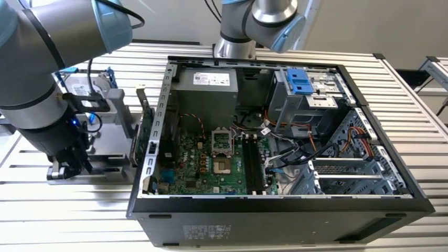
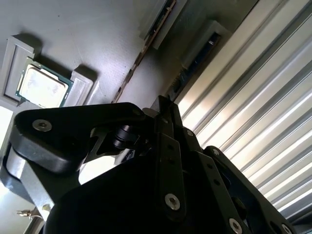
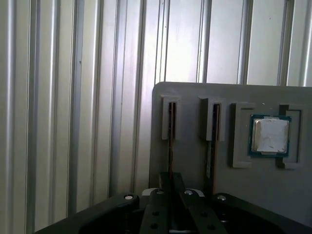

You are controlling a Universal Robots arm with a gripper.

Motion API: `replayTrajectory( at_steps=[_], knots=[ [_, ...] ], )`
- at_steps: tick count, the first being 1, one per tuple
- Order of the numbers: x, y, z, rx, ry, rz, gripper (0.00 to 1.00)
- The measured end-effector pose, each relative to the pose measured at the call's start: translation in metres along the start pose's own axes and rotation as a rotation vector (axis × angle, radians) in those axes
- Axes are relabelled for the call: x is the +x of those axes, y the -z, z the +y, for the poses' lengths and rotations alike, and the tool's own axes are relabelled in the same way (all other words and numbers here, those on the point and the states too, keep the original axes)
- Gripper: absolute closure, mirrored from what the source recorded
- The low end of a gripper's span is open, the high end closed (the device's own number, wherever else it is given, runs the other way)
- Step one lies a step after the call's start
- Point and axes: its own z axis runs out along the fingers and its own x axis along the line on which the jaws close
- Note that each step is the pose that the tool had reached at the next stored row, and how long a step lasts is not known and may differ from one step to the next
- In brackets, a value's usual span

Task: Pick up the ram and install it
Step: 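Pick up the ram and move it above insertion slot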

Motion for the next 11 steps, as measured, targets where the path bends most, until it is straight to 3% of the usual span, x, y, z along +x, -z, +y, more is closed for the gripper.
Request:
replayTrajectory(
  at_steps=[11],
  knots=[
    [-0.0002, 0.0090, 0.0001, 0.0001, 0.000, 0.0000, 1.00]
  ],
)
